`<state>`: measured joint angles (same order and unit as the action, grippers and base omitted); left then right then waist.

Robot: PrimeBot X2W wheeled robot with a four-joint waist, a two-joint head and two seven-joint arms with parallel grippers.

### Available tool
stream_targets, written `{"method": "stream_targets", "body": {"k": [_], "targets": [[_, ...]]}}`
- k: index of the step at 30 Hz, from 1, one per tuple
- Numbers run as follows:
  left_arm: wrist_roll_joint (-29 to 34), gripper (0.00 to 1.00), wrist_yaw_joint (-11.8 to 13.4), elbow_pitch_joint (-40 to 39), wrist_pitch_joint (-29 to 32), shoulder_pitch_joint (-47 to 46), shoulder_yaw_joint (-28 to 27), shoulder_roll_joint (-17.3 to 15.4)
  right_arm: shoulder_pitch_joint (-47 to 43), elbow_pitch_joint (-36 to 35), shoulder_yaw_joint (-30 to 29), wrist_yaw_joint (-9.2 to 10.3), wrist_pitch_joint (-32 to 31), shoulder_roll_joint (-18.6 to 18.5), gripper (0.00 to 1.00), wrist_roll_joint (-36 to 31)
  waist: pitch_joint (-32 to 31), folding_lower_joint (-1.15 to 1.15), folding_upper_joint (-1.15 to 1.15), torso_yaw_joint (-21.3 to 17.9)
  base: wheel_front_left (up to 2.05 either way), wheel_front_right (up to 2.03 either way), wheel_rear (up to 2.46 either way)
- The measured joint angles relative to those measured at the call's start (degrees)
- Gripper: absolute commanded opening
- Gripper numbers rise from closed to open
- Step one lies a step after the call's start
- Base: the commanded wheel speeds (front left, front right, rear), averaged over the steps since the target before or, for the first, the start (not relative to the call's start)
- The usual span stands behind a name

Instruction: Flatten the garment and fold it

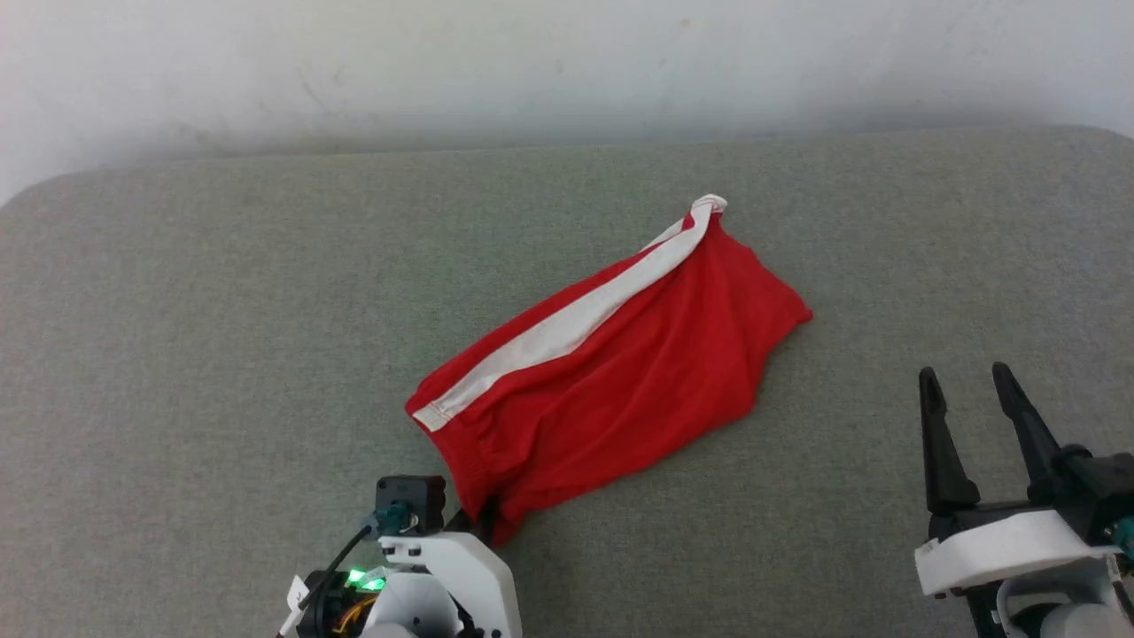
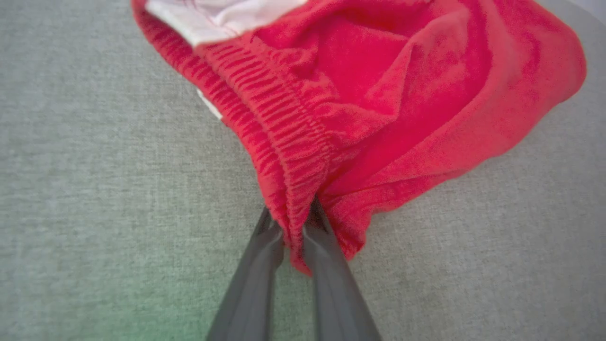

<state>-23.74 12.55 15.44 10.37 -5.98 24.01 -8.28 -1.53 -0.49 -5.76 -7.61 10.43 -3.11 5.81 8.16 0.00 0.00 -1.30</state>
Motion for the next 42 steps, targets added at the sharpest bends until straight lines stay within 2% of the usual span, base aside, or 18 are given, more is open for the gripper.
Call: {"method": "stream_targets", "body": {"k": [4,9,13,19,27,35,36,37,38,42], "targets": [[0.1,0.00,-0.4,-1.7,-2.5,0.1,0.4,0.0,1.4,0.0,1.3,0.00,-5.0,-1.8,1.00,-0.6,-0.4,0.00,0.00,1.7,0.00,0.00,0.00],[0.9,0.00,-0.5,-5.3,-3.6,0.0,1.2,-0.3,7.4,3.0,5.5,0.00,-18.4,-6.8,1.00,1.1,-0.2,0.00,0.01,4.0,0.00,0.00,0.00],[1.8,0.00,-1.0,-7.6,-3.0,-0.3,2.5,-0.5,15.7,8.7,7.2,0.00,-29.6,-8.4,1.00,5.2,0.8,0.01,0.00,5.6,0.00,0.00,0.00],[2.6,0.00,-1.4,-8.9,-2.5,-1.2,4.5,-0.1,26.4,20.8,7.0,0.00,-39.8,-8.5,1.00,6.2,2.8,0.01,0.00,7.9,0.00,0.00,0.00],[2.8,0.00,-2.0,-9.2,-2.5,-2.5,6.4,0.9,33.8,34.0,6.9,0.00,-43.1,-9.2,1.00,2.5,5.1,0.00,0.01,11.0,0.00,0.00,0.00],[2.8,0.00,-2.0,-8.5,-2.6,-3.0,7.2,1.0,37.7,40.0,13.0,0.08,-41.6,-12.0,1.00,3.2,6.6,-0.01,0.01,13.1,0.00,0.00,0.00],[2.8,0.00,-2.0,-8.4,-2.6,-3.0,7.3,1.0,37.9,40.5,14.0,0.09,-41.4,-12.3,0.86,3.8,6.7,-0.01,0.00,13.2,0.00,0.00,0.00],[2.8,0.00,-2.0,-8.3,-2.6,-3.0,7.3,1.0,38.1,40.8,15.0,0.10,-41.1,-12.7,0.26,4.4,6.7,-0.01,0.01,13.3,0.00,0.00,0.00],[2.8,0.00,-2.1,-8.2,-2.7,-3.0,7.4,1.0,38.3,41.2,16.4,0.10,-40.9,-13.1,0.00,5.1,6.8,-0.01,0.00,13.3,0.00,0.00,0.00],[2.8,0.00,-2.3,-7.6,-2.8,-3.0,7.5,0.9,38.7,42.1,20.4,0.09,-39.1,-13.8,0.00,8.3,6.4,-0.01,0.00,13.4,0.00,0.00,0.00]]}}
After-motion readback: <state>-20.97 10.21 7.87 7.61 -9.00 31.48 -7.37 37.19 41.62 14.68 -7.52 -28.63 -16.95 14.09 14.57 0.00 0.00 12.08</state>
